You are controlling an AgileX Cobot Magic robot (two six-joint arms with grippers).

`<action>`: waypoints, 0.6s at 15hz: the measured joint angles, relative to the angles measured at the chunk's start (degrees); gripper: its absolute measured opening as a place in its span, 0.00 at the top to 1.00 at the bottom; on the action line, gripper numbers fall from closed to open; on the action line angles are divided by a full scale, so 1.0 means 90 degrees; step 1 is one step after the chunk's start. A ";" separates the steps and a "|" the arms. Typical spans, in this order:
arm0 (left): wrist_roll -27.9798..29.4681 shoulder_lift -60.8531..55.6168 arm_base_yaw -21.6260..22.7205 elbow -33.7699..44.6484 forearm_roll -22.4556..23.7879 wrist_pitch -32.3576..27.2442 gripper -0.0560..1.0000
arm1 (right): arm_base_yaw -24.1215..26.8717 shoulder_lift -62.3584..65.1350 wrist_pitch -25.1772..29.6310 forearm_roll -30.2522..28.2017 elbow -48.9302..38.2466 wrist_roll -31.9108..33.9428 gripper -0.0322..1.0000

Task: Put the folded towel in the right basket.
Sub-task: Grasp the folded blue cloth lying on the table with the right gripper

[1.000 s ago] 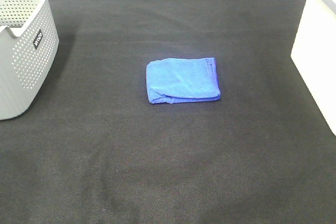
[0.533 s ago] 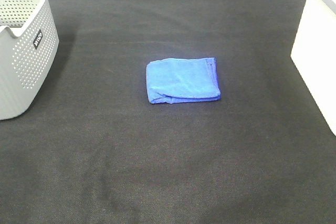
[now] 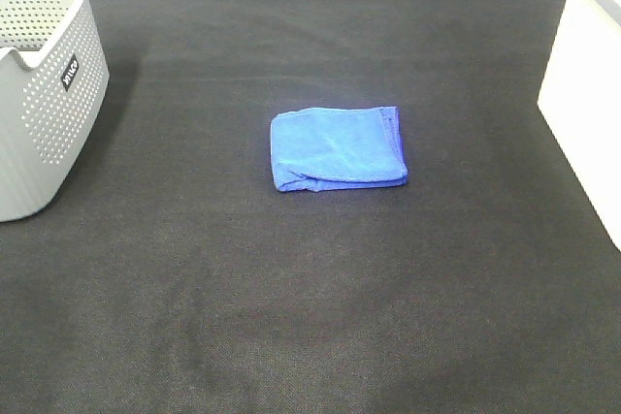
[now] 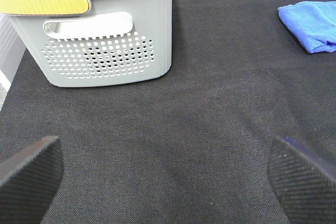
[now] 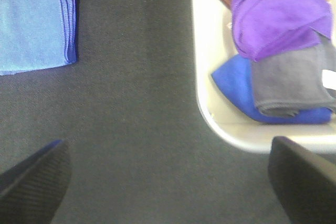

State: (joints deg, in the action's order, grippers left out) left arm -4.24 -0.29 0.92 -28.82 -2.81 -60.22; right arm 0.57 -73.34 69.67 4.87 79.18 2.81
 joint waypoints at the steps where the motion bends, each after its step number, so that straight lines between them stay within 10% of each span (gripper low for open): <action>1: 0.0000 0.0000 0.0000 0.0000 0.0000 0.0000 0.01 | 0.0000 -0.0382 0.0032 0.0013 0.0306 0.0000 0.02; 9: 0.0000 0.0000 0.0000 0.0000 0.0000 0.0000 0.01 | 0.0000 -0.4023 0.0032 0.0745 0.4119 0.0000 0.03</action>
State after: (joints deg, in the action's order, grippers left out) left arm -4.24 -0.29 0.92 -28.82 -2.81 -60.22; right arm 0.57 -109.55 69.96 11.57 116.25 2.81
